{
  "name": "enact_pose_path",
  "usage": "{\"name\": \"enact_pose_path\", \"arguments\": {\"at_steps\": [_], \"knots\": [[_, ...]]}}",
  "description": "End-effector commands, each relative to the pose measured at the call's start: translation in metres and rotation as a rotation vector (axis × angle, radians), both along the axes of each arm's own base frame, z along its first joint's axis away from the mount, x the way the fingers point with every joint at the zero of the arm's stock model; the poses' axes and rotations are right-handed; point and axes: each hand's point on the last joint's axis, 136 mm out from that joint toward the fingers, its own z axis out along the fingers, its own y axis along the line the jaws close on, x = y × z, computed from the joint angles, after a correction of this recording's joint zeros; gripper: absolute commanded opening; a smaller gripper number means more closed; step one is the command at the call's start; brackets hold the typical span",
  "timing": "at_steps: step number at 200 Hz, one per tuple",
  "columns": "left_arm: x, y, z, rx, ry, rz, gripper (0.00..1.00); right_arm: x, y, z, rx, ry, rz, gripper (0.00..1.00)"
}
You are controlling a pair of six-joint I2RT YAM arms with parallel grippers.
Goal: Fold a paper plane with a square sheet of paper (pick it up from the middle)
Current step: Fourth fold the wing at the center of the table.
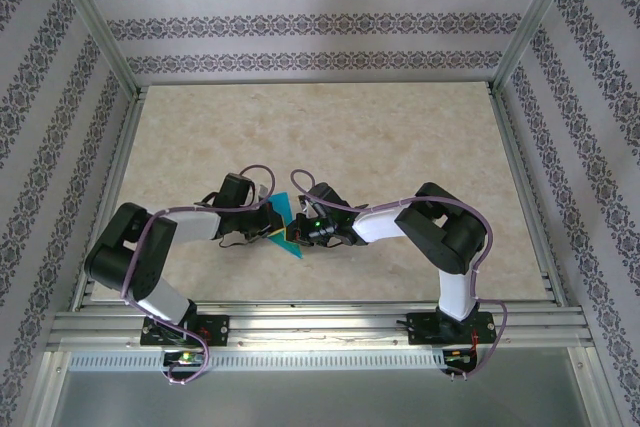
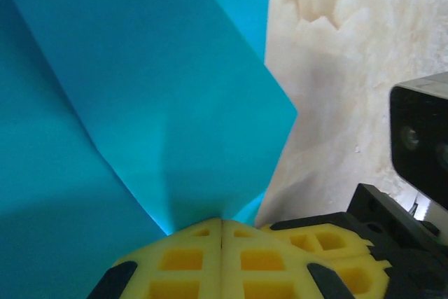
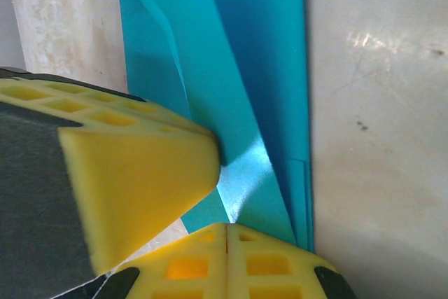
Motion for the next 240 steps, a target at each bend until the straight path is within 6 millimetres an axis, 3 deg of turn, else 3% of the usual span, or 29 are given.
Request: {"name": "enact_pose_path", "arguments": {"at_steps": [1,47,155,182,240], "knots": [[0.005,0.001,-0.006,0.034,0.006,0.006,0.05,-0.022,-0.039,-0.045,-0.177,0.110,-0.010,0.00],[0.007,0.006,-0.013,0.076,0.018,0.024,0.05,-0.024,-0.041,-0.049,-0.190,0.113,-0.013,0.00],[0.024,0.005,0.022,0.075,-0.064,0.028,0.08,-0.026,-0.034,-0.053,-0.199,0.108,0.025,0.00],[0.026,0.010,0.027,0.097,-0.078,0.038,0.08,-0.032,-0.040,-0.059,-0.218,0.118,0.019,0.00],[0.032,0.010,0.030,0.086,-0.094,0.041,0.08,-0.029,-0.042,-0.052,-0.222,0.102,0.018,0.00]]}}
